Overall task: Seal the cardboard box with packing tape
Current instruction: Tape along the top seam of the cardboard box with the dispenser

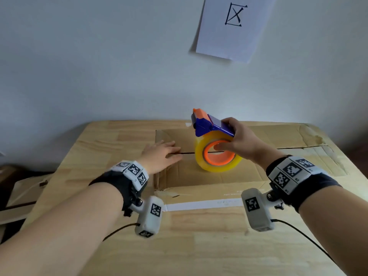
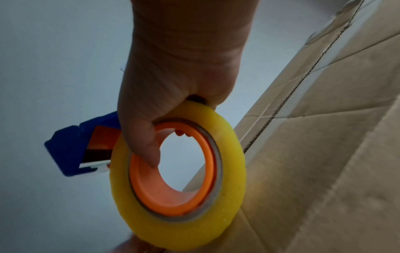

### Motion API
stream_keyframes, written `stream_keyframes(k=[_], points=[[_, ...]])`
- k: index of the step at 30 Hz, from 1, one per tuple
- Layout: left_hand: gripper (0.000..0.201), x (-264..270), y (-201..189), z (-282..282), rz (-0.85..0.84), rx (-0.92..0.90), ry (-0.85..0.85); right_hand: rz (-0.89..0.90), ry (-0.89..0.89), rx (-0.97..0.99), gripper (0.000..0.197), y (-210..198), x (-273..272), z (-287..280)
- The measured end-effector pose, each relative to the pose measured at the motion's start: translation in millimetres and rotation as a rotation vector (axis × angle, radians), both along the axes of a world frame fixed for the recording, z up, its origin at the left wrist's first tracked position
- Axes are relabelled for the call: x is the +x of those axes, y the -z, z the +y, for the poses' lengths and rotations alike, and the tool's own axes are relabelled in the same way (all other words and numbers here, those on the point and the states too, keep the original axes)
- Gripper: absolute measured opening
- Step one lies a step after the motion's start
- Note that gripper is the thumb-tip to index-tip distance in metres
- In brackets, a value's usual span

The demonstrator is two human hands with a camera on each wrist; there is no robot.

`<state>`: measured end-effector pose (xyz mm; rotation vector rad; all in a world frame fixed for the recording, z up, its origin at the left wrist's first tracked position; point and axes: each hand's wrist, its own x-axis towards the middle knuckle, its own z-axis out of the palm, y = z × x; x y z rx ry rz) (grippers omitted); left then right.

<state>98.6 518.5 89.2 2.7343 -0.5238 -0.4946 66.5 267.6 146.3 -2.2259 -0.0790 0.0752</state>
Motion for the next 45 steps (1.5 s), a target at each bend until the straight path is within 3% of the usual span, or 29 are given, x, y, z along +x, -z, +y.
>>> stream_keyframes(k=[4,7,14,17,23,28,31,36,41,45], points=[[0.074,-7,-49,-5,0.303,-0.729,-0.407,-0.004,-0.051,-0.098,0.060,-5,-6,8],[0.069,-21,-66,-10,0.451,-0.946,-0.445,-0.013,-0.022,-0.102,0.059,-4,-11,8],[0.031,-35,-75,-35,0.501,-0.994,-0.550,-0.046,-0.040,-0.090,0.059,0,-16,5],[0.026,-32,-84,-37,0.543,-1.042,-0.605,-0.048,-0.067,-0.088,0.058,2,-16,2],[0.009,-24,-92,-35,0.470,-0.938,-0.533,-0.026,-0.094,-0.105,0.059,2,-16,-4],[0.008,-23,-101,-38,0.377,-0.893,-0.466,-0.064,-0.202,-0.183,0.078,-14,-16,3],[0.006,-22,-119,-40,0.238,-0.761,-0.357,-0.148,-0.203,-0.235,0.083,-20,-18,14],[0.008,-11,-167,-17,0.107,-0.652,-0.246,-0.282,-0.219,-0.113,0.086,-47,-17,26],[0.008,-9,-171,16,0.089,-0.691,-0.303,-0.331,-0.234,-0.406,0.082,-84,-5,42],[0.010,-11,-148,45,0.097,-0.726,-0.395,-0.310,-0.238,-0.514,0.078,-79,-6,47]])
